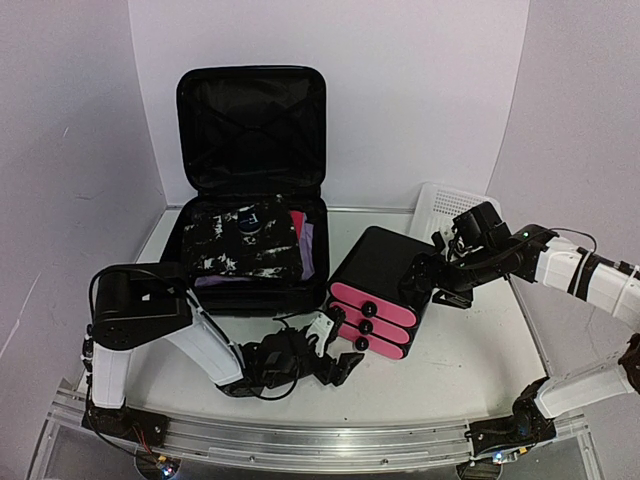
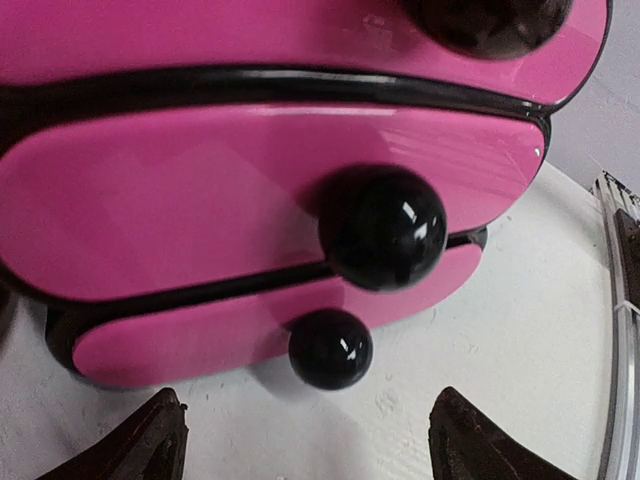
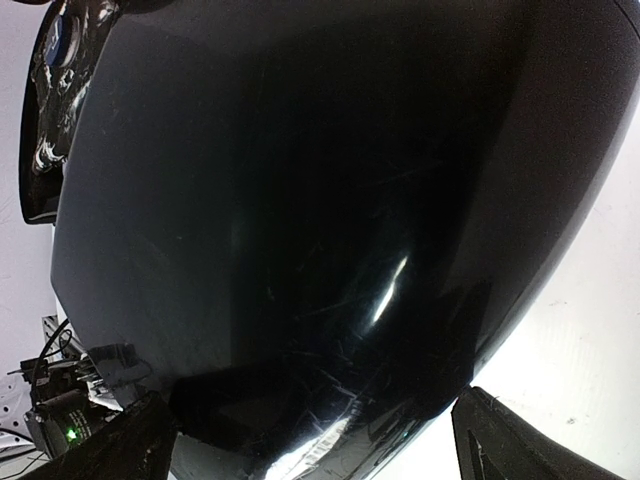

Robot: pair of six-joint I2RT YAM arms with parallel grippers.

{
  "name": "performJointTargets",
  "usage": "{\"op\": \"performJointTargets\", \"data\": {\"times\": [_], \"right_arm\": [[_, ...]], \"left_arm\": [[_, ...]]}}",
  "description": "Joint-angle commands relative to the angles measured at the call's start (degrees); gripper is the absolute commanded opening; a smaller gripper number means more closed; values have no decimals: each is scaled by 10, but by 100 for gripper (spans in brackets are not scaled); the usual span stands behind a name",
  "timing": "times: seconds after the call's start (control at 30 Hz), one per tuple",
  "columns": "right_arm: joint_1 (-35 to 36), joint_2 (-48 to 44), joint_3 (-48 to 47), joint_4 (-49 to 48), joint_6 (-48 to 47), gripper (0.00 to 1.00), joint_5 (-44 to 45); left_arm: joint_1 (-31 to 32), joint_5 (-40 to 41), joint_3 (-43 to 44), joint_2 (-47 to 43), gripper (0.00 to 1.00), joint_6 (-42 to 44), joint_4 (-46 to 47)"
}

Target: Open, take out, and arrange the luggage

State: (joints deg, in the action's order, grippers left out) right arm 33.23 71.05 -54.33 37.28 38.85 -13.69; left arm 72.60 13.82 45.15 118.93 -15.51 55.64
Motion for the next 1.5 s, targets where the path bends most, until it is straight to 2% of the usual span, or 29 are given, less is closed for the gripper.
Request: {"op": "performJointTargets", "data": {"times": [0.0, 0.2, 0.4, 0.6, 0.77, 0.83, 1.0, 1.07, 1.27, 1.47], "right_arm": [[6, -3, 1, -1, -1, 98, 6], [7, -4, 0, -1, -1, 98, 6], [7, -5, 1, -1, 2, 98, 5], [8, -10, -1, -1, 2, 98, 6], [8, -7, -2, -1, 4, 98, 5], [9, -7, -2, -1, 4, 98, 6], [11, -5, -3, -1, 5, 98, 7], [11, -4, -4, -1, 5, 98, 6], [12, -4, -5, -1, 5, 98, 6], [13, -4, -5, -1, 6, 98, 6]], "left_arm": [[6, 43, 40, 28, 83, 42, 49], [6, 53, 63, 46, 79, 49, 51], [6, 64, 85, 62, 70, 54, 49], [5, 79, 98, 74, 67, 58, 50], [5, 112, 99, 81, 71, 57, 49], [4, 115, 99, 78, 68, 55, 49], [4, 122, 103, 74, 52, 57, 49], [4, 118, 101, 72, 50, 57, 49], [4, 114, 103, 71, 53, 55, 48], [4, 114, 106, 70, 41, 59, 47]]}}
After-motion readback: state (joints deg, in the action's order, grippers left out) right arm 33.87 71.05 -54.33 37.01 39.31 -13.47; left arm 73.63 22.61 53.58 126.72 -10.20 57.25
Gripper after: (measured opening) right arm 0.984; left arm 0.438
